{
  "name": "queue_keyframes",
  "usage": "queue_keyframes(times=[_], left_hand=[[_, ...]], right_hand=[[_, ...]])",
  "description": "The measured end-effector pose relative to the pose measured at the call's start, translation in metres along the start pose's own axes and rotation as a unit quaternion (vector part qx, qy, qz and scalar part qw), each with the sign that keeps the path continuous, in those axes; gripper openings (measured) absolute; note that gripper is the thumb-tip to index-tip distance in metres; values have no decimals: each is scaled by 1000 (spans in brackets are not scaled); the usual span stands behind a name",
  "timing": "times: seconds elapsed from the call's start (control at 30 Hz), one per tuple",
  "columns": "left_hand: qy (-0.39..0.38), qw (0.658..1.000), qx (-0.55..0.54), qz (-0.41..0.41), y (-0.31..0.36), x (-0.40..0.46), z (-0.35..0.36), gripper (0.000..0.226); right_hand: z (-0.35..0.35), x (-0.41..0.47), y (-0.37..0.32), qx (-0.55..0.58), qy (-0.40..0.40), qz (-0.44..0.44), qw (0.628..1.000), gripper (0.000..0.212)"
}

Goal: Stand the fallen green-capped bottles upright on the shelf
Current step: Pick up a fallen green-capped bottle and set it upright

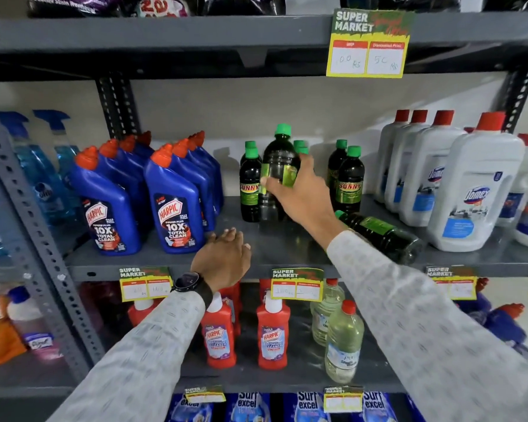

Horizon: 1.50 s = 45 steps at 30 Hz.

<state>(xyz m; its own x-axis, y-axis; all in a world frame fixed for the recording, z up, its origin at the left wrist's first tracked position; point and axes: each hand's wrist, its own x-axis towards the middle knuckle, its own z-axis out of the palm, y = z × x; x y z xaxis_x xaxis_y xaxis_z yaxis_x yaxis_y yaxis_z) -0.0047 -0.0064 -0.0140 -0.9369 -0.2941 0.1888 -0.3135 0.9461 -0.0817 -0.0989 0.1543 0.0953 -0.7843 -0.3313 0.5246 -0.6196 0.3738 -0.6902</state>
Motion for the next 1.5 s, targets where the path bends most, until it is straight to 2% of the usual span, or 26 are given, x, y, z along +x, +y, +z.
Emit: queue_keyframes(times=[0.13,0.33,0.57,0.67,0.77,0.83,1.13,1.33,1.5], left_hand=[[-2,1000,9,19,-1,-1,0,58],[32,999,-19,8,-3,0,6,60],[37,998,-53,-7,-2,2,7,59],[37,998,-54,-7,-1,1,7,60],[41,997,-64,-13,-1,2,7,60],[44,997,-69,-15,-1,2,8,60],[40,997,-63,-23,0,3,8,63],[46,997,-57,-22,-1,3,9,63],[44,997,-62,-18,-2,3,10,60]], right_hand=[[29,-23,32,8,41,-56,998,83],[52,-38,58,-7,39,-124,992,81],[56,-42,60,-12,35,-89,995,84],[51,-35,60,108,-51,-42,992,85],[46,-26,64,265,-160,14,951,72],[46,-24,68,307,-181,23,934,69],[47,-28,62,185,-120,17,975,80],[42,-28,67,296,-179,32,938,64],[44,-28,66,259,-173,19,950,68]])
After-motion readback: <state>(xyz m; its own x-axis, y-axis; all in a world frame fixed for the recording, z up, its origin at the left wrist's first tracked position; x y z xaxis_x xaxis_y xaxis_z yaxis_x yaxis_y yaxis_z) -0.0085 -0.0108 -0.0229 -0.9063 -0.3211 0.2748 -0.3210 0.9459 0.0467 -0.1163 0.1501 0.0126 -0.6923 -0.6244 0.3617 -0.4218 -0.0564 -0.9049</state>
